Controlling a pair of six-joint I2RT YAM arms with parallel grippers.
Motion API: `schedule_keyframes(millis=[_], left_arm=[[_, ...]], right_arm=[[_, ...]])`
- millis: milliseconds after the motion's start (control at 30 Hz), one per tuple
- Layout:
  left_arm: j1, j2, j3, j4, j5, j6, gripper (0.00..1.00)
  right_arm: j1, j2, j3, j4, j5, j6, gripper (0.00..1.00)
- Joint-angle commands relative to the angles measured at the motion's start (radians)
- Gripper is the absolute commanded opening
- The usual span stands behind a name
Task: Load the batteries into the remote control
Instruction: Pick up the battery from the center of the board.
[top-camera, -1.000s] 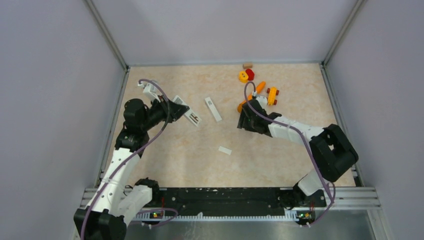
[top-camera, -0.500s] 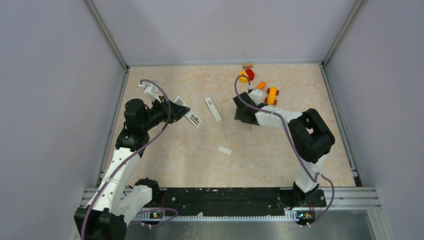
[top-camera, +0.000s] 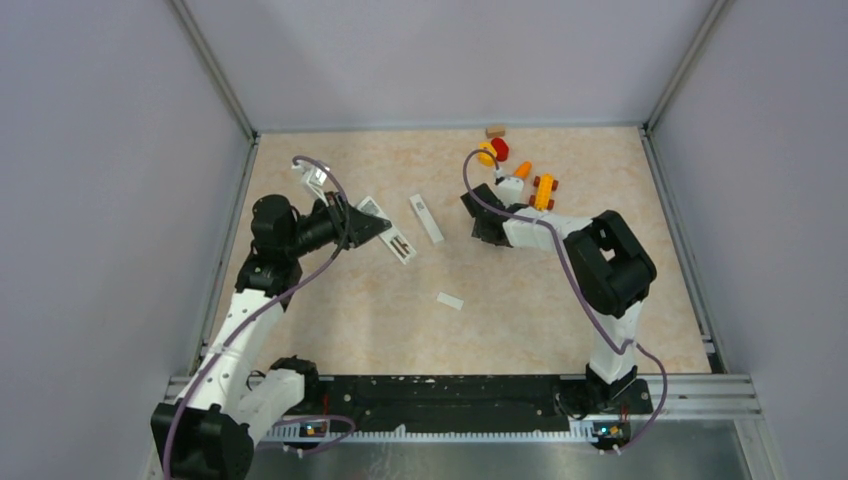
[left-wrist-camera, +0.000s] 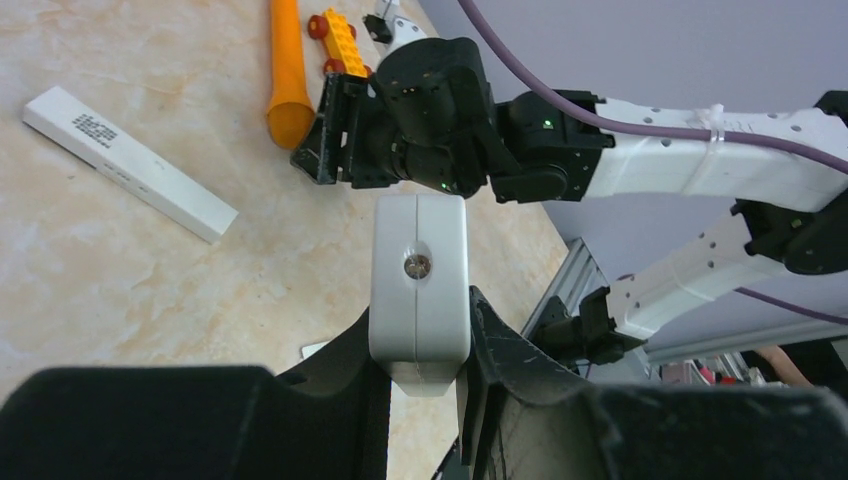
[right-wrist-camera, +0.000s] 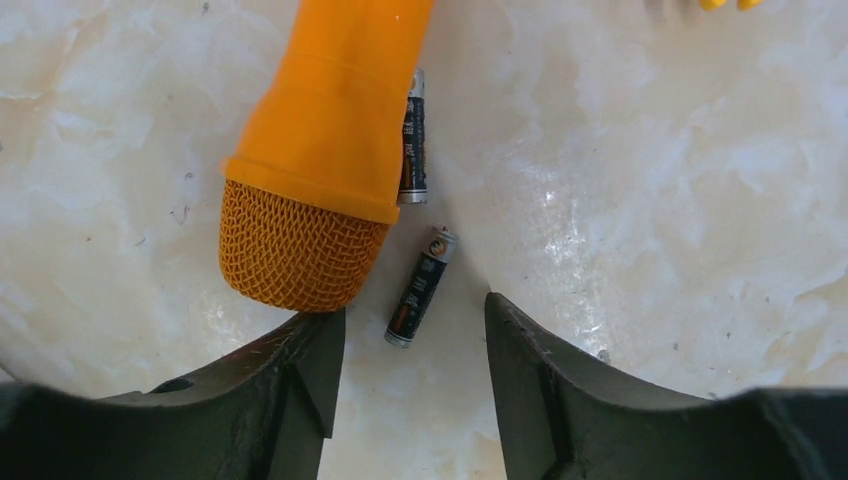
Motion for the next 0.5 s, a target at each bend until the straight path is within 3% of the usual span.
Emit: schedule_keyframes(millis=[0, 300, 467], left_arm=[[0.004, 0.015, -0.007, 0.101, 0.098, -0.017, 0.00], [0.004, 0.026, -0.009, 0.118, 0.107, -0.029, 0.00], [0.004, 0.024, -0.011, 0.116, 0.105, -0.030, 0.00]], right_arm=[[-0.008, -0.011, 0.011, -0.030, 0.075, 0.021, 0.52], [-0.012, -0.047, -0.020, -0.028, 0.050, 0.007, 0.31], [-0.035, -0.064, -0.054, -0.035, 0.054, 0.018, 0.29]])
